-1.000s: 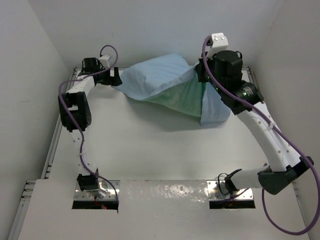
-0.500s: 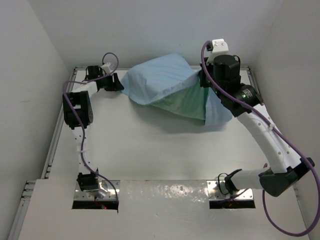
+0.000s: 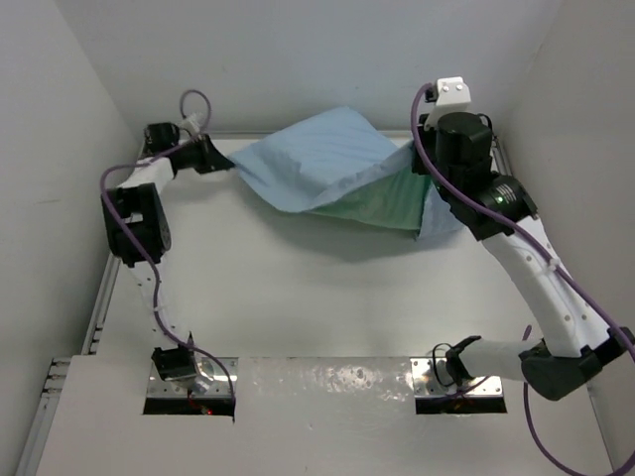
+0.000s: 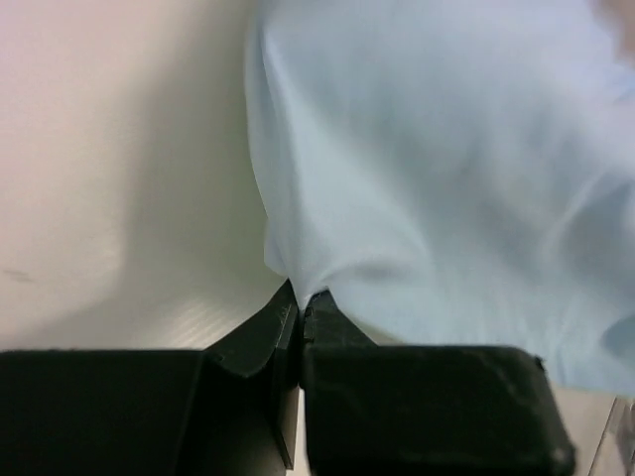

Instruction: Put the pillow into the pillowcase

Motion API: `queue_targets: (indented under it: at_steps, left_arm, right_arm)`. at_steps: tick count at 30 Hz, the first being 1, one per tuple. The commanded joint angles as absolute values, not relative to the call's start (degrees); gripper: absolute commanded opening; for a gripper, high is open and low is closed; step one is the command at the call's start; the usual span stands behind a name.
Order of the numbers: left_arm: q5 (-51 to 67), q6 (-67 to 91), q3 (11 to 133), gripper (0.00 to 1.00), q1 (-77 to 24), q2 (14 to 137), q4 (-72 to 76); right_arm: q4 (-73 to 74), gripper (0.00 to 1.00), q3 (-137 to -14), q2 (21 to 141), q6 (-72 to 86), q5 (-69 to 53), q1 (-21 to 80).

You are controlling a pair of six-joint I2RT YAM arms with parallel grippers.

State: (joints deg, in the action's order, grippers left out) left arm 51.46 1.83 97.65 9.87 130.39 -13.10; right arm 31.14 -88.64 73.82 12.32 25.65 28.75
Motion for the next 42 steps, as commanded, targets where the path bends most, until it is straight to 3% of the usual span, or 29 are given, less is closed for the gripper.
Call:
queue_targets:
  at_steps: [1, 9, 15, 23, 29, 34, 37, 39, 40, 41, 42]
  left_arm:
    - [55.8, 7.3, 105.7, 0.0, 16.2, 115.2, -6.9]
    - [63.0, 19.8, 109.5, 0.0, 26.9, 98.6, -1.1]
    - [70.7, 35.6, 114.6, 0.0, 39.6, 91.1, 12.2]
    - [74.8, 38.5, 120.3, 0.0, 47.8, 88.5, 9.1]
    - [71.1, 25.4, 121.8, 0.0, 48.1, 88.2, -7.3]
    - [59.6, 5.5, 119.2, 0.0, 44.2, 89.7, -27.0]
    - [50.5, -4.3, 115.0, 0.0, 36.8, 91.9, -33.7]
    - [44.6, -4.6, 111.7, 0.0, 31.7, 95.8, -29.2]
    - [41.9, -2.2, 109.6, 0.0, 30.4, 97.8, -26.1]
    - [38.8, -0.7, 109.7, 0.0, 29.3, 100.5, -19.4]
    - [30.9, 1.4, 110.8, 0.0, 27.8, 108.1, -16.5]
  right_arm:
    - [28.4, 0.0, -91.1, 67.3, 10.1, 31.2, 28.8]
    - [32.1, 0.0, -99.5, 62.0, 6.2, 33.1, 28.8]
    - [33.7, 0.0, -105.6, 57.5, 4.6, 33.2, 28.8]
    - [37.5, 0.0, -99.1, 50.1, 4.1, 36.0, 28.8]
    - [36.1, 0.0, -89.8, 52.6, 1.0, 46.5, 28.8]
    - [31.9, 0.0, -85.6, 63.9, -4.0, 49.7, 27.2]
    - [32.9, 0.0, -88.6, 74.9, 5.1, 32.9, 16.1]
    - [29.2, 0.0, -91.0, 82.7, 7.8, 27.0, 10.3]
    - [28.2, 0.0, -98.1, 93.3, 7.6, 27.4, 9.4]
    - [29.2, 0.03, -104.3, 100.3, 7.3, 27.9, 9.1]
    - [31.4, 0.2, -113.5, 108.1, 7.9, 28.2, 8.7]
